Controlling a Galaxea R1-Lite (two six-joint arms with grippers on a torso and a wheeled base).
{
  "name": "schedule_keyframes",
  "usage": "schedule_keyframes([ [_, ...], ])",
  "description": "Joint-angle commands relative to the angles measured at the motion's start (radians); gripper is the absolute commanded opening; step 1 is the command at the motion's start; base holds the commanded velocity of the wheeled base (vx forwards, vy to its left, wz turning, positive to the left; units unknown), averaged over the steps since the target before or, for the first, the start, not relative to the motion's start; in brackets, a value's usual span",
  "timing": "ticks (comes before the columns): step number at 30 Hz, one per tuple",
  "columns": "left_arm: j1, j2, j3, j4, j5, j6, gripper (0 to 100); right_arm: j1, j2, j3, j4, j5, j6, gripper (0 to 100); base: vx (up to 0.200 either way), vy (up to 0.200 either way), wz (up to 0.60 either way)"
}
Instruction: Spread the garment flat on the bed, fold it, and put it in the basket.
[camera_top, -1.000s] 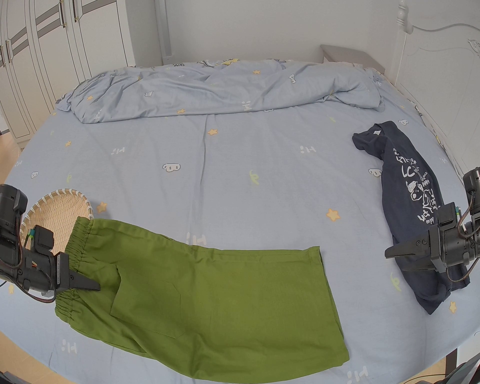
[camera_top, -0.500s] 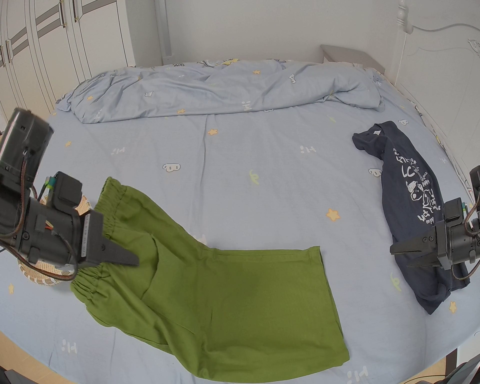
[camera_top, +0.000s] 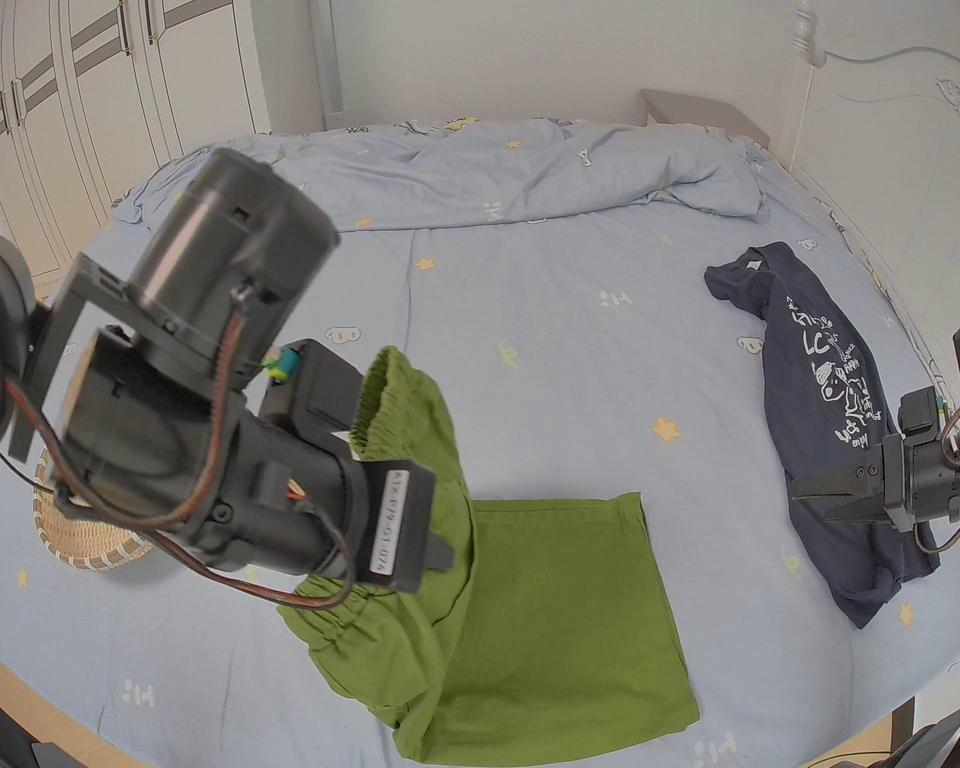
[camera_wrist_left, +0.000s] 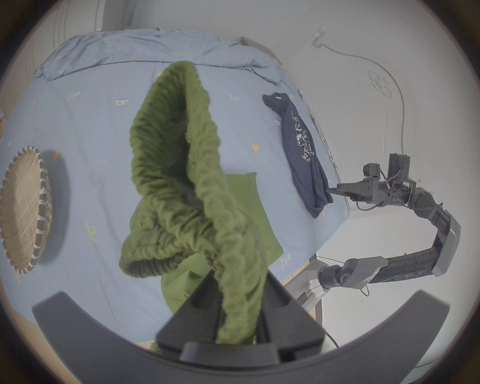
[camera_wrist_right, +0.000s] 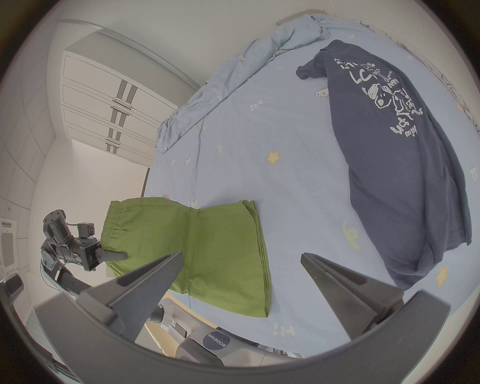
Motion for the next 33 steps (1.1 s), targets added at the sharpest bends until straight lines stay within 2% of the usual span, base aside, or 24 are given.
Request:
schedule_keyframes([
  [1,-0.084,0.101,-0.032,-0.003,0.001,-0.012,0,-0.004,-0.012,0.0,-0.001,-0.002,0.0,100,0.0,0.0,0.0],
  [6,-0.135,0.132,-0.036,-0.03,0.004,-0.035,0,-0.007,-0.007,0.003,-0.004,-0.002,0.0,100,0.0,0.0,0.0],
  [20,-0.173,0.229,-0.029,-0.225,0.076,-0.173,0,-0.006,-0.011,0.008,-0.006,-0.002,-0.002,100,0.0,0.0,0.0],
  [21,-0.174,0.236,-0.029,-0.246,0.081,-0.184,100,-0.007,-0.011,0.008,-0.006,-0.002,-0.002,100,0.0,0.0,0.0],
  [22,-0.174,0.236,-0.029,-0.246,0.081,-0.184,100,-0.007,-0.011,0.008,-0.006,-0.002,-0.002,100,0.0,0.0,0.0],
  [27,-0.22,0.296,0.026,-0.559,0.084,-0.337,100,-0.007,-0.007,0.009,-0.006,-0.002,-0.003,100,0.0,0.0,0.0],
  [29,-0.23,0.305,0.059,-0.624,0.088,-0.351,100,-0.007,-0.007,0.008,-0.006,-0.002,-0.003,100,0.0,0.0,0.0],
  [30,-0.23,0.317,0.109,-0.711,0.099,-0.346,100,-0.01,-0.012,0.006,-0.006,-0.002,-0.003,100,0.0,0.0,0.0],
  [33,-0.227,0.311,0.129,-0.76,0.11,-0.349,100,-0.01,-0.014,0.005,-0.006,-0.002,-0.003,100,0.0,0.0,0.0],
])
